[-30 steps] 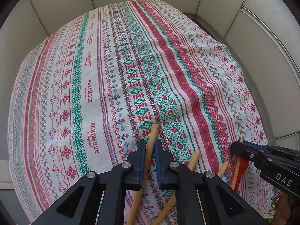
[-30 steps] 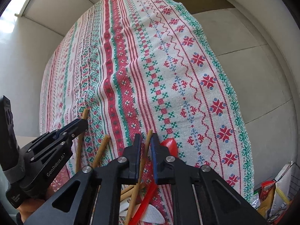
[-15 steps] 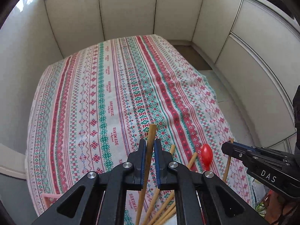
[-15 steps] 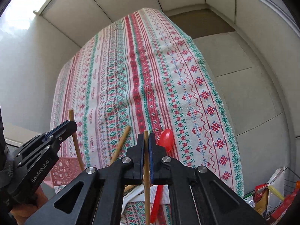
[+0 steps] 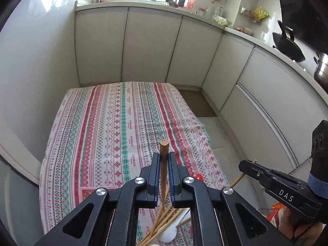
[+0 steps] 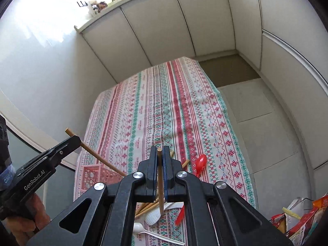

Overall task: Organize utensils
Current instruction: 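Carry both held chopsticks up and lower them into the pink basket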

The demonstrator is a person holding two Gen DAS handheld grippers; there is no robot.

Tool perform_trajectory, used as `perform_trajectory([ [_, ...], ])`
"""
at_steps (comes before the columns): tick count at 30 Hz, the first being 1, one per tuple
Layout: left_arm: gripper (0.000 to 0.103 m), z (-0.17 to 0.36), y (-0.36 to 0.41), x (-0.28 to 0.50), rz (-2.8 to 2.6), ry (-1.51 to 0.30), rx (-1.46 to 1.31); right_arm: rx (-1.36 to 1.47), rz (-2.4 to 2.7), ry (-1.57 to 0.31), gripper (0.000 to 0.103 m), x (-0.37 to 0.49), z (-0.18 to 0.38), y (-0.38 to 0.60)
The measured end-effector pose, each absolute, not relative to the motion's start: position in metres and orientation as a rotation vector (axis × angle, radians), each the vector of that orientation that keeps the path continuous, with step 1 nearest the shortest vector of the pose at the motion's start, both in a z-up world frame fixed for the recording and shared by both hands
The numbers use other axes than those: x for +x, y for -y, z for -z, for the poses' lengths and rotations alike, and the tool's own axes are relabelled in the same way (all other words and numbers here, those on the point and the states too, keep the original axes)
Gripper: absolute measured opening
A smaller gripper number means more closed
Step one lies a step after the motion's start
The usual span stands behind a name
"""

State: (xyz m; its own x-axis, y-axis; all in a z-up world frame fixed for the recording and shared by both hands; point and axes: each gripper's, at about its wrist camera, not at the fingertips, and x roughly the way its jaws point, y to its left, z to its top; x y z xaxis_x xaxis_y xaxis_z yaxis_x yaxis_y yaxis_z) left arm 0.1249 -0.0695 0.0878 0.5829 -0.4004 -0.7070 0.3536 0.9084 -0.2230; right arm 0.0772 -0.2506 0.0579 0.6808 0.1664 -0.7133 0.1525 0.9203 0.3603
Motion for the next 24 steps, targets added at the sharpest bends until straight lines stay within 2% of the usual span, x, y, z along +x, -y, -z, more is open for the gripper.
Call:
perform_trajectory([
  [16, 0.007, -0.163, 0.010, 0.090, 0.323, -0.648, -0.014, 0.399, -0.176, -0.669, 0.004, 0.067, -0.135, 0.209],
  [24, 0.007, -0.154, -0.011, 0.094, 0.267, -0.665, 0.054, 0.371, -0.233, -0.573, 0.004, 0.088, -0.150, 0.169],
])
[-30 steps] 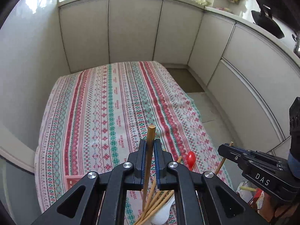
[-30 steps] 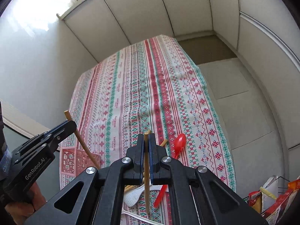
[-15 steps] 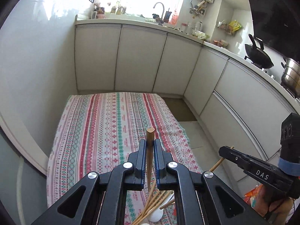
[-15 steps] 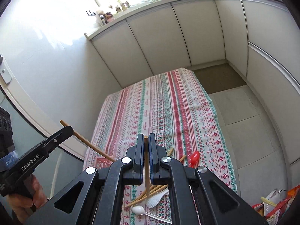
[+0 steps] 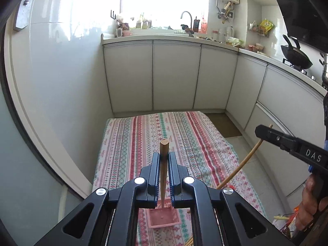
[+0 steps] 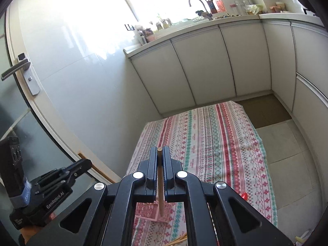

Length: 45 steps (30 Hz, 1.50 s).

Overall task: Organize utensils
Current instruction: 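Carry both held chopsticks up and lower them into the pink basket, then open both tools to release the chopsticks into the basket, then move both open tools back toward the utensil pile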

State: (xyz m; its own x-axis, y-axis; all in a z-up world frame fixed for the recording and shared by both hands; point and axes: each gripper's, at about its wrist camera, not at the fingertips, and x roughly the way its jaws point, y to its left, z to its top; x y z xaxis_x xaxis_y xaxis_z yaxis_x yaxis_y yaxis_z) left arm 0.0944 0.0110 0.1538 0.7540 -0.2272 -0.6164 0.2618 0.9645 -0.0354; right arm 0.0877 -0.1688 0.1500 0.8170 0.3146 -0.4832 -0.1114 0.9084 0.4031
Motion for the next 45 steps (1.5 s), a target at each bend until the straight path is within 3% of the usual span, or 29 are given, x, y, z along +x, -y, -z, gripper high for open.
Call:
perform_trajectory([
  [12, 0.008, -0.088, -0.022, 0.137, 0.301, -0.844, 0.001, 0.297, -0.316, -0.663, 0.005, 0.137, -0.086, 0.109],
  [23, 0.008, -0.077, -0.018, 0.161, 0.338, -0.884, -0.022, 0.321, -0.364, -0.723, 0.005, 0.153, -0.066, 0.100],
  [27, 0.011, -0.074, -0.023, 0.165, 0.345, -0.904, -0.060, 0.357, -0.378, -0.741, 0.011, 0.154, -0.064, 0.102],
  [30, 0.023, -0.073, -0.025, 0.166, 0.336, -0.902, -0.065, 0.359, -0.375, -0.749, 0.012, 0.152, -0.064, 0.105],
  [35, 0.046, -0.075, -0.025, 0.161, 0.319, -0.890, -0.071, 0.378, -0.374, -0.738, 0.029, 0.143, -0.072, 0.115],
  [41, 0.067, -0.082, -0.021, 0.146, 0.319, -0.878, -0.061, 0.383, -0.343, -0.728, 0.039, 0.128, -0.086, 0.136],
  [43, 0.070, -0.084, -0.019, 0.140, 0.322, -0.878, -0.059, 0.385, -0.328, -0.731, 0.049, 0.122, -0.090, 0.144],
  [45, 0.074, -0.086, -0.017, 0.133, 0.325, -0.880, -0.059, 0.384, -0.310, -0.737, 0.052, 0.114, -0.091, 0.154],
])
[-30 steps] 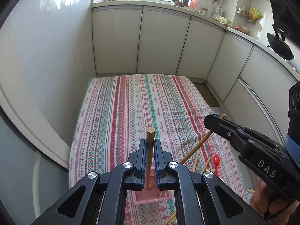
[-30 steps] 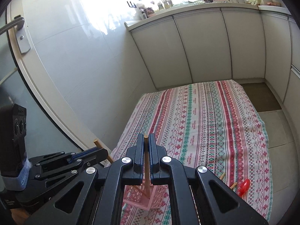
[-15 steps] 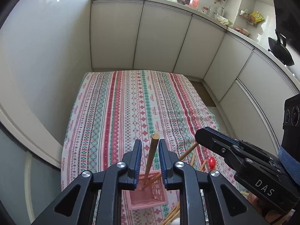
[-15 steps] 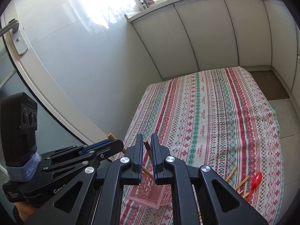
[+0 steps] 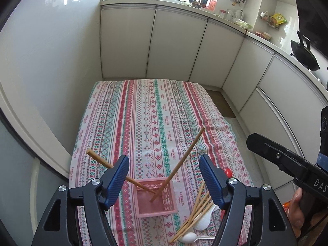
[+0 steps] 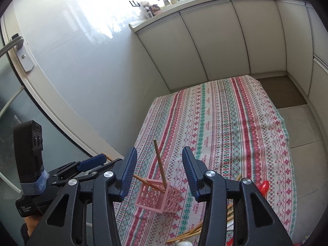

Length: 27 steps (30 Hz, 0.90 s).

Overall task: Organize utensils
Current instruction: 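Move both open tools back toward the utensil pile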

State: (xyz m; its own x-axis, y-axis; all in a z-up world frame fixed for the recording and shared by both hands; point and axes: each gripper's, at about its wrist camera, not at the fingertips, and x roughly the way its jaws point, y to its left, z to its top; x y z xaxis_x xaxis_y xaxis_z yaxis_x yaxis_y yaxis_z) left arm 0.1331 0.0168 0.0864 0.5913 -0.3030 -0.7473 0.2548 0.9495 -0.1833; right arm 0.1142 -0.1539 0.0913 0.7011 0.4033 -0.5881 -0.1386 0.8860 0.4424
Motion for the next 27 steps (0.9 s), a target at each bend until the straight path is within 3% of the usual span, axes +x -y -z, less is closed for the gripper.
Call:
perform_trajectory([
  [5, 0.085, -0.092, -0.013, 0.113, 0.341, -0.885, -0.071, 0.383, -0.250, -0.764, 0.059, 0.092, -0.090, 0.182],
  [10, 0.086, -0.093, -0.002, 0.096, 0.347, -0.917, -0.064, 0.397, -0.185, -0.816, 0.066, 0.070, -0.081, 0.213],
  [27, 0.087, -0.042, 0.071, 0.067, 0.393, -1.037, 0.060, 0.395, 0.041, -1.041, 0.074, 0.039, -0.015, 0.281],
])
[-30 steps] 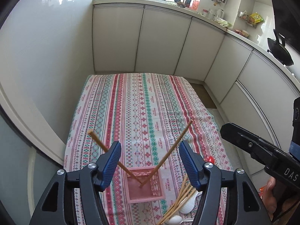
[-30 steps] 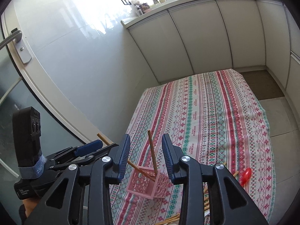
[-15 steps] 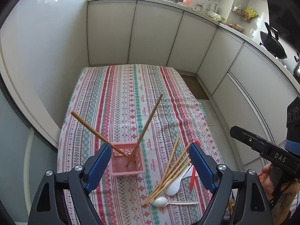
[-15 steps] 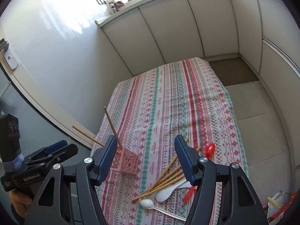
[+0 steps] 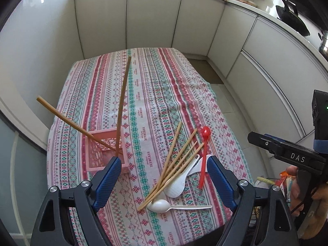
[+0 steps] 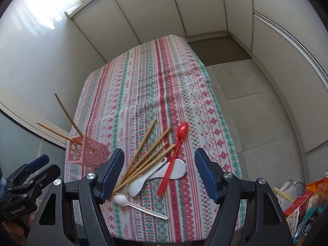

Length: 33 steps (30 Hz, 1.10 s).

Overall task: Organize utensils
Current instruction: 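Move both open tools back toward the utensil pile, then grasp a wooden chopstick from the pile with the left tool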

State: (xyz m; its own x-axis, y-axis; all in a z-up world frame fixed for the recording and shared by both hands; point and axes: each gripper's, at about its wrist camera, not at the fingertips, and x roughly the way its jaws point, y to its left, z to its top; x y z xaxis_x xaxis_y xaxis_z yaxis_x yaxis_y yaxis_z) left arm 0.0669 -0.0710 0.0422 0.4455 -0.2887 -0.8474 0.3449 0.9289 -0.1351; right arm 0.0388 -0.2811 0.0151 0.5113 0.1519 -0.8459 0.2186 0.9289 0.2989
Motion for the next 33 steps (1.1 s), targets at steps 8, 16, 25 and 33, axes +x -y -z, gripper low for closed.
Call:
perform_trajectory([
  [8, 0.087, 0.000, 0.097, 0.080, 0.383, -1.100, 0.111, 0.366, 0.116, -1.158, 0.078, 0.040, 0.020, 0.299],
  [16, 0.085, 0.029, 0.116, 0.098, 0.408, -1.149, 0.134, 0.374, 0.183, -1.211, 0.078, 0.044, 0.039, 0.318],
  [25, 0.062, 0.051, 0.123, 0.111, 0.455, -1.180, 0.147, 0.380, 0.212, -1.251, 0.078, 0.045, 0.051, 0.325],
  [33, 0.033, 0.079, 0.144, 0.140, 0.461, -1.241, 0.152, 0.440, 0.196, -1.285, 0.078, 0.056, 0.068, 0.324],
])
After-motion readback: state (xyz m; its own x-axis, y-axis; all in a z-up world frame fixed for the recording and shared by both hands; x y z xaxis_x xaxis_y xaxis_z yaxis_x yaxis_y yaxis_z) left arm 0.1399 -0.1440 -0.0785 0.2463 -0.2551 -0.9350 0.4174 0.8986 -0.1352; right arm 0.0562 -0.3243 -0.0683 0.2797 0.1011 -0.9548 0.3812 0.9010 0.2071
